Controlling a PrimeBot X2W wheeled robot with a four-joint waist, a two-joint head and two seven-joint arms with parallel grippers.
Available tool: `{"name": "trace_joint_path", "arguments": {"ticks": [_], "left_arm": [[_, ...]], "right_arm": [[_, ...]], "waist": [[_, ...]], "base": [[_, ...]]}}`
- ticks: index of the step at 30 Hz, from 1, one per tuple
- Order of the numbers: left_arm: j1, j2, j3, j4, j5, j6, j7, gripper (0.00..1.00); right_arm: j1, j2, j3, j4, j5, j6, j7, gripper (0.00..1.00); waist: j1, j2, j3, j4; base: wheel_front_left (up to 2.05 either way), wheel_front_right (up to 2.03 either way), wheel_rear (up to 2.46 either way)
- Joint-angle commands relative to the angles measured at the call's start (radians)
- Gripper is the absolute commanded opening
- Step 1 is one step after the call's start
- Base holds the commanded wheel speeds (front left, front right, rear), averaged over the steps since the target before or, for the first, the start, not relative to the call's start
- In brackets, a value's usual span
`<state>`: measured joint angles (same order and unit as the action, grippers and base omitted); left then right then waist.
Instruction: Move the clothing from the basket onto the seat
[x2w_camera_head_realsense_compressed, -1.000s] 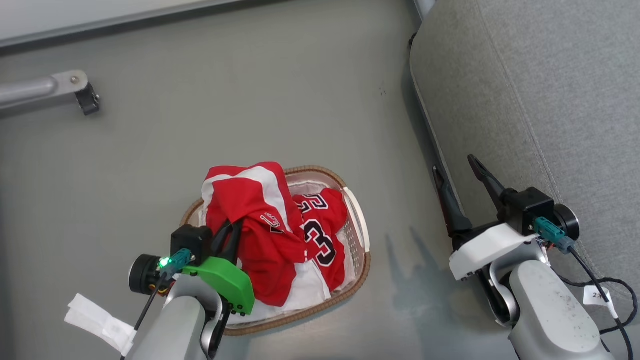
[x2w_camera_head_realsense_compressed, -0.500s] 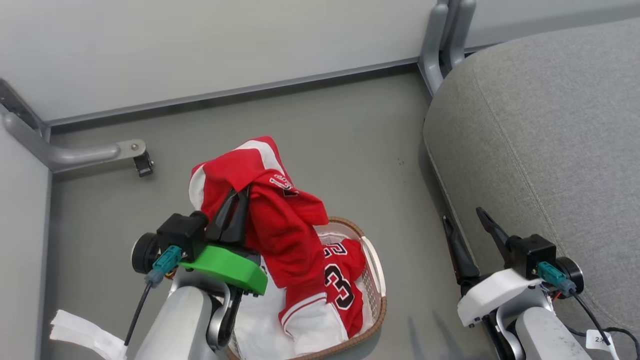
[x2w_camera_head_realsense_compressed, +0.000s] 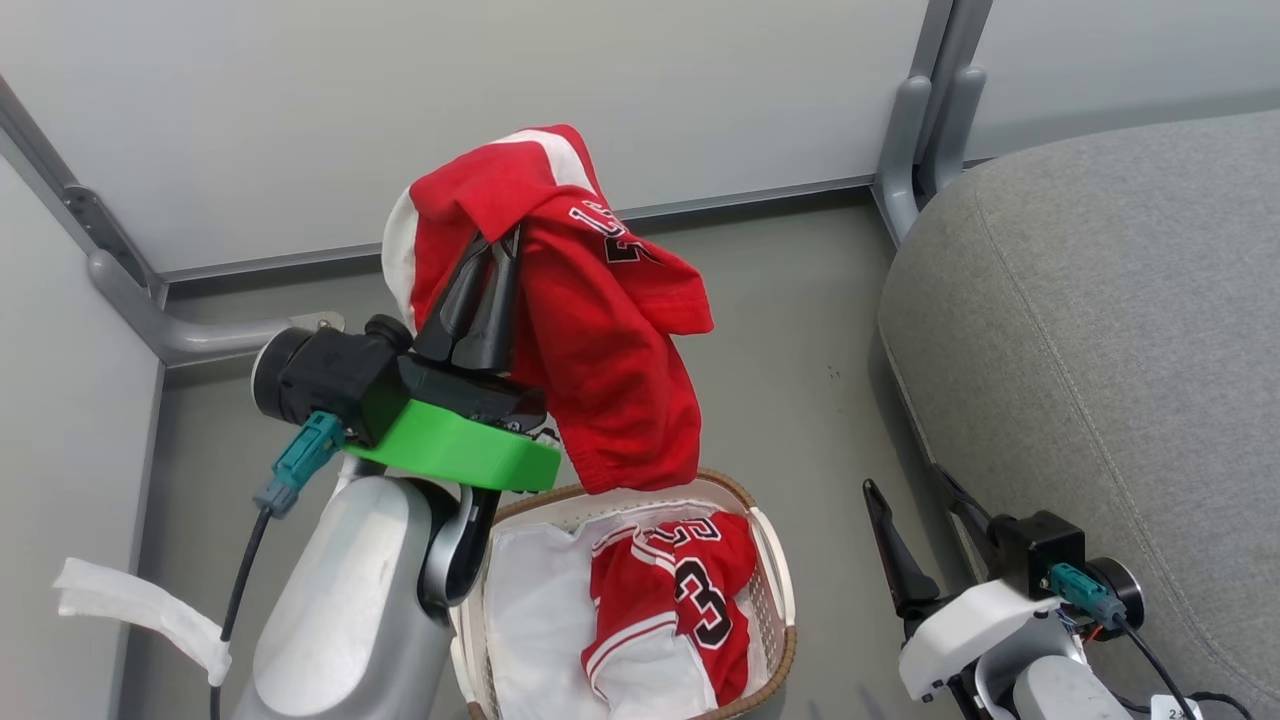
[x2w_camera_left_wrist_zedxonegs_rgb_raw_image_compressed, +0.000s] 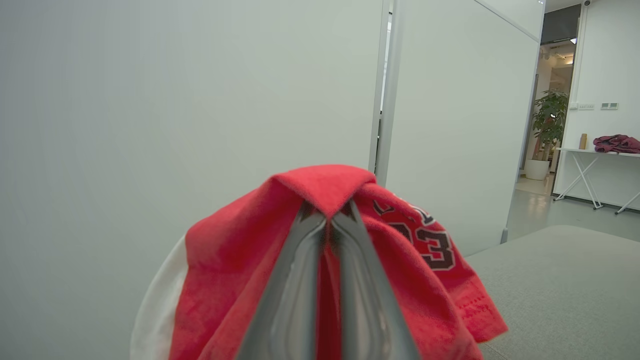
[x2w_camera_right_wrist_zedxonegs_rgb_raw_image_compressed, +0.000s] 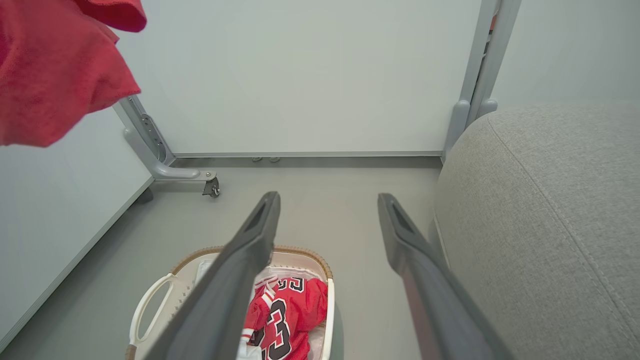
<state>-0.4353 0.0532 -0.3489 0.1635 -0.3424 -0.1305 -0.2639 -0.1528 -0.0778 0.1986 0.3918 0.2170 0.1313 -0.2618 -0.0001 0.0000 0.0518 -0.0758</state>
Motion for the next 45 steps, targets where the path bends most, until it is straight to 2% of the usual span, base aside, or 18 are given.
{"name": "trace_joint_path", "arguments": {"ticks": [1, 7, 11, 18, 24, 27, 32, 35, 45], "left_arm": [[-0.012, 0.0, 0.0, -0.007, -0.001, 0.0, -0.001, 0.0], [-0.012, -0.001, 0.011, -0.044, -0.021, 0.0, -0.001, 0.0], [-0.01, -0.001, 0.013, -0.049, -0.02, 0.0, -0.001, 0.0], [-0.028, -0.001, 0.007, -0.045, -0.022, 0.0, -0.001, 0.0], [-0.023, -0.001, -0.011, -0.037, -0.039, 0.0, -0.001, 0.0], [-0.022, -0.001, -0.021, -0.035, -0.042, 0.0, -0.001, 0.0], [-0.023, -0.001, -0.047, -0.036, -0.052, 0.0, -0.001, 0.0], [-0.023, -0.001, -0.07, -0.044, -0.061, 0.0, -0.001, 0.0], [-0.018, -0.001, -0.118, -0.049, -0.079, 0.0, -0.001, 0.0]], "right_arm": [[0.009, -0.002, 0.004, 0.003, 0.006, -0.001, -0.005, 1.0], [-0.023, 0.009, 0.016, -0.055, 0.038, -0.001, -0.005, 1.0], [-0.081, 0.009, 0.066, -0.131, 0.048, -0.001, -0.005, 1.0], [-0.264, -0.018, 0.214, -0.267, 0.078, -0.001, -0.004, 1.0], [-0.409, -0.025, 0.319, -0.324, 0.095, -0.001, -0.004, 1.0], [-0.456, -0.028, 0.371, -0.278, 0.088, -0.001, -0.003, 1.0], [-0.509, -0.012, 0.431, -0.099, 0.053, -0.001, -0.003, 1.0], [-0.526, 0.006, 0.467, -0.02, 0.083, -0.001, -0.003, 1.0], [-0.543, 0.023, 0.531, 0.092, 0.137, -0.001, -0.003, 1.0]], "waist": [[0.0001, 0.0, 0.0, 0.0], [0.0001, 0.0, 0.006, 0.0], [0.0001, 0.0, 0.022, 0.0], [0.0001, 0.0, 0.039, 0.003], [0.0001, 0.0, 0.047, 0.009], [0.0001, 0.0, 0.05, 0.011], [0.0001, 0.0, 0.049, 0.022], [0.0001, 0.0, 0.051, 0.035], [0.0001, 0.0, 0.056, 0.054]], "base": [[0.0, 0.0, 0.0], [0.0, 0.0, 0.0], [0.0, 0.0, 0.0], [0.0, 0.0, 0.0], [0.0, 0.0, 0.0], [0.0, 0.0, 0.0], [0.0, 0.0, 0.0], [0.0, 0.0, 0.0], [0.0, 0.0, 0.0]]}}
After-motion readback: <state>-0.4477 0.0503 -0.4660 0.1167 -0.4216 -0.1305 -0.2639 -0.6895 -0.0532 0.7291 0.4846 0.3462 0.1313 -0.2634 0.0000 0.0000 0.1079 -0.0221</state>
